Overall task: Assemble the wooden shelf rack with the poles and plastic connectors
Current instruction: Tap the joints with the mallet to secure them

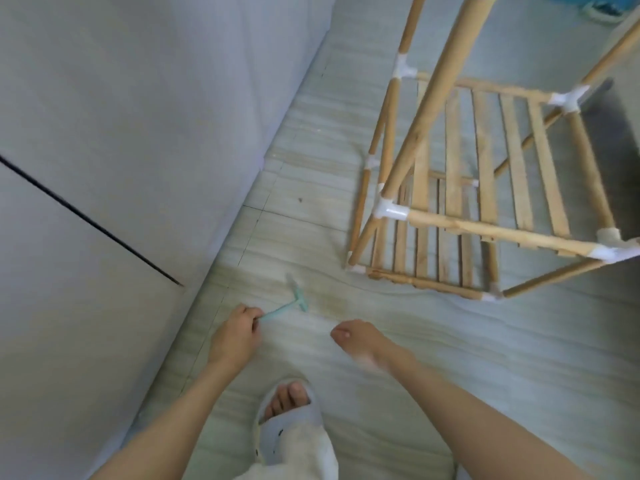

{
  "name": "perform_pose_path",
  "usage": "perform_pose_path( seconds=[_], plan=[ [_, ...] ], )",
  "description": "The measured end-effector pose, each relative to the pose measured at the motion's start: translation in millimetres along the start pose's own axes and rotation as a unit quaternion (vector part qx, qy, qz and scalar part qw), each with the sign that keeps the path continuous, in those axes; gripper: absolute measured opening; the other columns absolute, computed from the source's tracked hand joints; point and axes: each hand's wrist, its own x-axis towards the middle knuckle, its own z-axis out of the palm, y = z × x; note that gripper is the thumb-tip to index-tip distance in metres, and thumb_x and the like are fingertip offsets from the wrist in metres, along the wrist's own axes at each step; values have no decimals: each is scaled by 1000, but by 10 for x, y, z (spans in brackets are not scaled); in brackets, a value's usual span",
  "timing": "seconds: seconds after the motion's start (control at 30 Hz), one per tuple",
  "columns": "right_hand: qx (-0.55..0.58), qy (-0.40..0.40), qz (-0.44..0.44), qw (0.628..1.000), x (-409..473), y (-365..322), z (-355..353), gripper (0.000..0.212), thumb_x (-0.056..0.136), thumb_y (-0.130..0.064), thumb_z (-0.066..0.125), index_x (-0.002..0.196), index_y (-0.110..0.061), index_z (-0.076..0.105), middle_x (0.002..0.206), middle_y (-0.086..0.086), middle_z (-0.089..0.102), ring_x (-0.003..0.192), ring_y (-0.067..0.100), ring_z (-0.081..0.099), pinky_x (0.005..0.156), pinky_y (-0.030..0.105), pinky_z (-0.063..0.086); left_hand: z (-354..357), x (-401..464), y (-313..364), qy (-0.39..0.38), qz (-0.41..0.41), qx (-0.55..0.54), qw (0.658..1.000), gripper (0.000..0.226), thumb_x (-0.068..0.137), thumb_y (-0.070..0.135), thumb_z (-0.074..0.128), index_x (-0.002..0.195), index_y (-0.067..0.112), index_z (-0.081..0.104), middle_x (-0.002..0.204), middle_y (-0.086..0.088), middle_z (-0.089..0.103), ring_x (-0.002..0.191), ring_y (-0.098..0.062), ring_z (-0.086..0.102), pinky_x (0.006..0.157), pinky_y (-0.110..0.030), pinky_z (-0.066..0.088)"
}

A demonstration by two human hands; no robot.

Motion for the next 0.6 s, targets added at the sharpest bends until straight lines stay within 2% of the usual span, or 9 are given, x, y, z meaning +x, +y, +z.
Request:
perform_pose_path(
  seconds=[0.03, 0.1, 0.17, 0.23, 0.3, 0.4, 0.5, 0.6],
  plan=[
    [17, 22, -10, 1000, -108, -71, -74, 36, 96, -19, 35, 68, -8, 55, 73, 7, 54, 78, 25, 49, 71, 30, 37, -135, -36, 115, 2, 23, -62, 998, 19, 88, 1, 55, 101, 5, 67, 100, -19, 60, 83, -37, 60, 74, -39, 49],
    [52, 72, -41, 995, -309, -195, -221, 42, 97, -26, 39, 89, 5, 65, 90, 18, 66, 84, 26, 57, 78, 34, 43, -431, -98, 357, 20, 49, -154, 987, 18, 87, -6, 55, 99, -3, 67, 86, -24, 61, 73, -39, 61, 71, -40, 52],
    [105, 108, -76, 986, -524, -324, -378, 49, 99, -34, 39, 95, 6, 67, 90, 13, 68, 80, 19, 58, 75, 31, 44, -734, -202, 619, 60, 54, -236, 968, 18, 90, -7, 51, 103, -6, 63, 67, -16, 58, 58, -31, 58, 59, -31, 56],
    [179, 146, -114, 966, -778, -458, -566, 47, 97, -40, 41, 93, -1, 68, 84, 2, 67, 70, 12, 57, 70, 26, 45, -1050, -355, 915, 104, 91, -296, 945, 18, 91, -7, 49, 105, -5, 61, 59, -9, 54, 52, -22, 54, 52, -19, 53],
    [267, 199, -173, 927, -1088, -598, -775, 37, 95, -41, 46, 87, -10, 65, 75, -3, 64, 60, 6, 55, 60, 16, 45, -1342, -528, 1218, 135, 166, -310, 926, 18, 90, -6, 52, 104, -1, 62, 65, -6, 56, 53, -16, 57, 57, -19, 53],
    [332, 297, -267, 854, -1591, -748, -1077, 27, 94, -29, 52, 83, -8, 64, 66, -5, 60, 56, 4, 52, 52, 10, 41, -1719, -783, 1704, 167, 266, -316, 896, 20, 89, -7, 54, 98, 8, 63, 79, -1, 57, 57, -8, 61, 60, -13, 51],
    [379, 355, -312, 795, -2110, -771, -1351, 24, 95, -21, 52, 80, -3, 58, 62, -5, 56, 55, 3, 50, 53, 14, 42, -1991, -968, 2227, 199, 335, -308, 868, 22, 88, -5, 56, 97, 14, 63, 83, 0, 56, 61, -12, 62, 63, -16, 52],
    [392, 434, -316, 747, -2584, -679, -1631, 21, 97, -15, 42, 79, -8, 50, 69, 3, 54, 67, 15, 55, 67, 30, 49, -2172, -1098, 2756, 207, 432, -233, 846, 16, 89, 2, 58, 102, 7, 67, 91, -1, 61, 79, -9, 62, 76, -16, 48]
  ],
)
